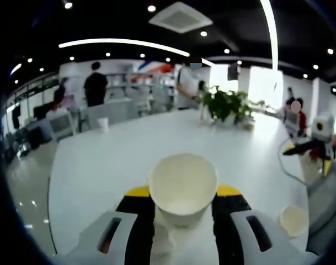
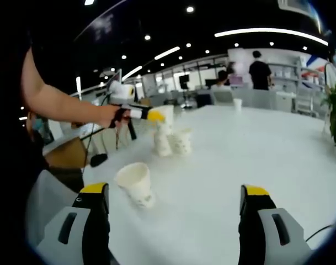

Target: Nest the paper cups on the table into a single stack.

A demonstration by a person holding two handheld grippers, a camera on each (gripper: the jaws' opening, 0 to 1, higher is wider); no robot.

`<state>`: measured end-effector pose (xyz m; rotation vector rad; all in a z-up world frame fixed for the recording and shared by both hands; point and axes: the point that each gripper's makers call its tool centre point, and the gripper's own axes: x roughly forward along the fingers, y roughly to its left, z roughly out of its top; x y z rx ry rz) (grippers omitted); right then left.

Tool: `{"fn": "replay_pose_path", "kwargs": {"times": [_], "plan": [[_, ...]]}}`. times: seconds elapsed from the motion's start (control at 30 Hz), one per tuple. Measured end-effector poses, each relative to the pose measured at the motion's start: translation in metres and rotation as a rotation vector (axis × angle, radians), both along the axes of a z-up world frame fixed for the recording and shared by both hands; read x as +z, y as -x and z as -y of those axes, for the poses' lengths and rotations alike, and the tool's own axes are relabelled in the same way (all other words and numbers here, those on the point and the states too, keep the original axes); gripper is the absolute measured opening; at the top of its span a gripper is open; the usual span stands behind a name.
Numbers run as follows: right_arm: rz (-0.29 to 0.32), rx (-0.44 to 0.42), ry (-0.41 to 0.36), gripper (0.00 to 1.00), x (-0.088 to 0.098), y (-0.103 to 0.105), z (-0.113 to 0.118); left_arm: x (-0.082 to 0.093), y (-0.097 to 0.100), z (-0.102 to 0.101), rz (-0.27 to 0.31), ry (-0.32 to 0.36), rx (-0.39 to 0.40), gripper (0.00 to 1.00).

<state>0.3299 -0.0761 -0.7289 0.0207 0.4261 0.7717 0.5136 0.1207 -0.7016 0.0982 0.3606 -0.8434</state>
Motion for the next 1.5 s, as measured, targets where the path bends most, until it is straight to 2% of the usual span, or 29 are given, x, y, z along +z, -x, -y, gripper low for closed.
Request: {"fn": "replay_pose_path", "kwargs": {"times": [0.3,0.53,0.67,0.77,0.8,0.83,1.07,1.2,1.27,1.4,1.5], "plan": [[0.006,0.005,0.004,0.98,0.001,0.000,-0.001,0.017,-0.005,0.001,0.023,-0.002,-0.001,0.37],[0.021,0.006,0.029,1.00,0.001,-0.002,0.004,0.022,-0.006,0.002,0.027,-0.005,-0.015,0.37],[0.048,0.032,0.089,1.00,-0.002,-0.004,0.008,0.025,-0.005,0.003,0.029,-0.005,-0.025,0.37],[0.054,0.044,0.099,1.00,-0.001,-0.007,0.011,0.027,-0.006,0.003,0.029,-0.004,-0.030,0.37],[0.073,0.048,0.099,1.00,0.001,-0.008,0.011,0.027,-0.006,0.003,0.029,-0.005,-0.031,0.37],[0.121,0.054,0.104,1.00,0.005,-0.012,0.012,0.028,-0.006,0.003,0.029,-0.005,-0.032,0.37],[0.131,0.064,0.117,1.00,0.004,-0.014,0.015,0.034,-0.003,0.004,0.031,-0.004,-0.045,0.38],[0.148,0.091,0.160,0.96,-0.002,-0.012,0.015,0.035,0.000,0.007,0.031,-0.003,-0.056,0.38],[0.144,0.093,0.155,0.94,-0.003,-0.013,0.016,0.036,0.002,0.009,0.031,-0.002,-0.062,0.38],[0.160,0.065,0.135,0.98,0.000,-0.019,0.021,0.038,0.003,0.012,0.033,0.002,-0.072,0.38],[0.147,0.056,0.126,1.00,-0.002,-0.021,0.023,0.039,0.004,0.014,0.038,0.003,-0.081,0.38]]}}
